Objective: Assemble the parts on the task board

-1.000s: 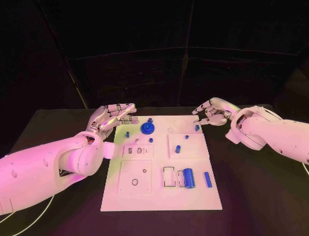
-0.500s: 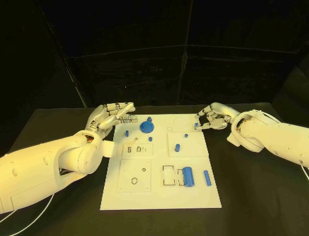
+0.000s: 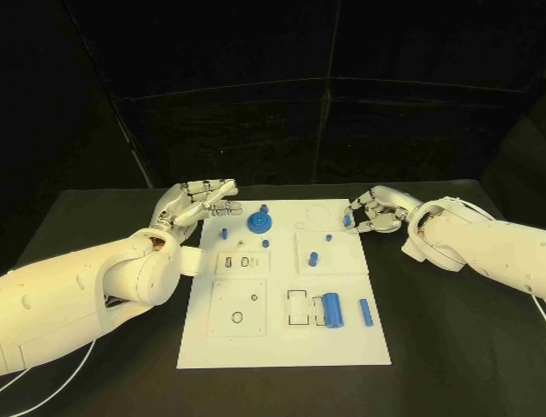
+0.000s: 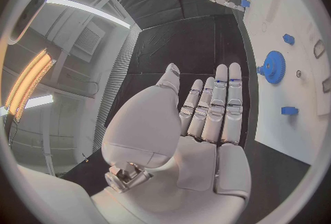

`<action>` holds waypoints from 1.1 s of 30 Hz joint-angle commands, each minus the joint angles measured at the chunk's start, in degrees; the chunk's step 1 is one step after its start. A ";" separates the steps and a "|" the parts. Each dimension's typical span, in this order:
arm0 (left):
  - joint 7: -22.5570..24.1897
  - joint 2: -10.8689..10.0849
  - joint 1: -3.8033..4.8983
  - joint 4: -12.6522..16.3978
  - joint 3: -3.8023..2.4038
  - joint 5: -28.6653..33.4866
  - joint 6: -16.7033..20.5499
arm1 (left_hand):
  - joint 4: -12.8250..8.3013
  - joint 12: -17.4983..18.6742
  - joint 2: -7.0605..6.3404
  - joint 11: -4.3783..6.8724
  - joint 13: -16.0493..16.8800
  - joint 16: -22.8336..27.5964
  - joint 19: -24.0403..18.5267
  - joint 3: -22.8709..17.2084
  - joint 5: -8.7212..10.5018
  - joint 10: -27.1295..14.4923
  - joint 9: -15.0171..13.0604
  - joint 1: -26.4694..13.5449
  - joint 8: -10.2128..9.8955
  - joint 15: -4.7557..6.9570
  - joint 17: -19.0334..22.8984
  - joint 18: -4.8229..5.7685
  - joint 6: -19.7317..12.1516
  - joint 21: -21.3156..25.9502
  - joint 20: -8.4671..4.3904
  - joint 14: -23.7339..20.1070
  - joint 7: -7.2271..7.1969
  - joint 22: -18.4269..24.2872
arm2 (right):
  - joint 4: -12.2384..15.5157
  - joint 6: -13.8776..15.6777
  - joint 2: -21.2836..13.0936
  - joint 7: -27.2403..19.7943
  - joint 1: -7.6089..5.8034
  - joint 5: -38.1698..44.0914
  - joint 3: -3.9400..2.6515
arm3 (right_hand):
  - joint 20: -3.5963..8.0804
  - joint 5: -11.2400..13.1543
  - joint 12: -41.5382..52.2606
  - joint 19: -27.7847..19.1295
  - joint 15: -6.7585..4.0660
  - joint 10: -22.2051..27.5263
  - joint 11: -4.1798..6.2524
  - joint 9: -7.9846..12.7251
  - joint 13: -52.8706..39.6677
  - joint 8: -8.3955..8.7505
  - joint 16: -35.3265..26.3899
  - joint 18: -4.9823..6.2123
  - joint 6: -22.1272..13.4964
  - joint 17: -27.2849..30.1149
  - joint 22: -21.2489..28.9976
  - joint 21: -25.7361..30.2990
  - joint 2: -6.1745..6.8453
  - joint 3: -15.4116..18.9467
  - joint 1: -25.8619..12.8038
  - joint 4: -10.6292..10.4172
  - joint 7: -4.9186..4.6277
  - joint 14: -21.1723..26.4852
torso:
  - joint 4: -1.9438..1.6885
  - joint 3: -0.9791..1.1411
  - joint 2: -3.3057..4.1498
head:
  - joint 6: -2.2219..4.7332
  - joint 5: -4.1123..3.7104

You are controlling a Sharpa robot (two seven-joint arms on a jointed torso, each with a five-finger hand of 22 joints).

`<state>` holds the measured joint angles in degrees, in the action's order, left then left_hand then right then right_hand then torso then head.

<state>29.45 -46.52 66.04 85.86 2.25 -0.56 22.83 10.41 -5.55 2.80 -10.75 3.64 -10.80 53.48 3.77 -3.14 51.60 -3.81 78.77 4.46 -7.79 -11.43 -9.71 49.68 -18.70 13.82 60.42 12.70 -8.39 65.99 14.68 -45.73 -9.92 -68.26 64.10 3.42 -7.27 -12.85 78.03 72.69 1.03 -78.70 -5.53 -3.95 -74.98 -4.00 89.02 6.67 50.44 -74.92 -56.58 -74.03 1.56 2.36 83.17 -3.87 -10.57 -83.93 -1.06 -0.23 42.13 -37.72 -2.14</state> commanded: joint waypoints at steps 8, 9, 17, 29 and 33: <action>0.32 0.13 0.03 -0.07 -0.05 -0.30 -0.68 | -0.23 0.24 0.38 -0.16 -0.05 0.37 0.17 -0.02 -0.31 -0.05 0.07 0.10 -0.23 -0.13 -0.09 -0.64 0.27 0.26 0.06 -0.23 0.02 0.06 | -1.03 0.08 0.78 0.28 0.23 0.68 -0.01 | 0.46 1.90 0.69 0.25 -0.38 -0.89 0.64 -0.36 -2.75 -1.68 0.09 -0.31 3.25 -12.79 -0.51 -0.25 -2.48 -0.52 -0.37 0.35 0.74 -5.52 | -0.10 -0.03 -0.04 | -0.10 -0.02; 0.32 0.13 0.03 -0.08 -0.05 -0.30 -0.68 | -0.23 0.24 0.38 -0.16 -0.05 0.37 0.17 -0.02 -0.31 -0.05 0.07 0.10 -0.23 -0.13 -0.09 -0.64 0.27 0.26 0.06 -0.23 0.02 0.06 | -1.11 0.15 0.86 0.26 0.25 0.68 -0.02 | 0.51 1.96 0.82 0.29 -0.44 -1.04 0.71 -0.38 -2.88 -1.82 0.12 -0.32 3.59 -12.85 -0.56 -0.28 -2.74 -0.61 -0.47 0.30 0.81 -5.54 | -0.09 -0.04 -0.02 | -0.10 -0.01; 0.26 0.14 0.03 -0.11 -0.05 -0.30 -0.71 | -0.23 0.24 0.38 -0.16 -0.05 0.37 0.17 -0.02 -0.31 -0.05 0.07 0.10 -0.23 -0.13 -0.09 -0.64 0.27 0.26 0.06 -0.23 0.02 0.06 | -1.80 0.65 1.46 0.06 0.34 0.56 -0.02 | 0.96 3.59 1.45 0.61 -0.93 -1.82 1.28 -0.35 -3.58 -2.47 0.20 -0.40 5.75 -13.07 -0.97 -0.53 -4.68 -2.01 -0.33 0.44 1.42 -5.59 | -0.10 -0.01 -0.05 | -0.18 -0.07; 0.13 0.11 0.03 -0.12 -0.05 -0.30 -0.69 | -0.31 0.31 0.47 -0.16 -0.05 0.47 0.13 -0.03 -0.31 -0.05 0.07 0.15 -0.29 -0.14 -0.14 -0.65 0.30 0.32 0.08 -0.27 0.07 0.10 | -2.25 0.91 1.68 -0.06 0.35 0.39 -0.02 | 1.28 4.91 1.78 0.85 -1.26 -2.22 1.65 -0.22 -3.98 -2.65 0.29 -0.48 6.94 -13.32 -1.31 -0.72 -5.60 -3.22 -0.03 0.91 1.83 -5.65 | 0.00 0.00 -0.06 | -0.33 -0.05; 0.10 0.11 0.03 -0.12 -0.05 -0.30 -0.70 | -0.31 0.31 0.47 -0.16 -0.05 0.47 0.13 -0.03 -0.31 -0.05 0.07 0.15 -0.29 -0.14 -0.14 -0.65 0.30 0.32 0.08 -0.27 0.07 0.10 | -2.19 1.78 1.83 -0.55 0.35 -0.19 -0.02 | 1.46 5.04 2.24 1.15 -1.48 -2.69 1.95 -0.33 -4.47 -3.11 0.40 -0.56 8.13 -13.60 -1.82 -0.99 -5.90 -3.75 0.05 1.18 2.21 -5.72 | -0.07 0.02 -0.05 | -0.38 -0.24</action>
<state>29.35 -46.45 65.99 85.67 2.26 -0.57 22.76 10.42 -5.55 2.80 -10.75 3.64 -10.43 53.48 3.77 -3.15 51.60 -3.81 78.77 4.46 -7.79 -11.53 -9.72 49.67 -18.70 13.82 60.42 12.69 -8.35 63.70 15.18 -43.98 -9.76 -67.81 64.36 3.42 -6.14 -8.18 79.89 73.82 0.01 -80.27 -4.39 -4.19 -76.02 -6.89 89.15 6.67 58.17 -74.90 -58.27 -74.78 -3.74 -1.09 83.17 -2.66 -8.46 -84.09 -1.10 -0.23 42.07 -38.10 -2.26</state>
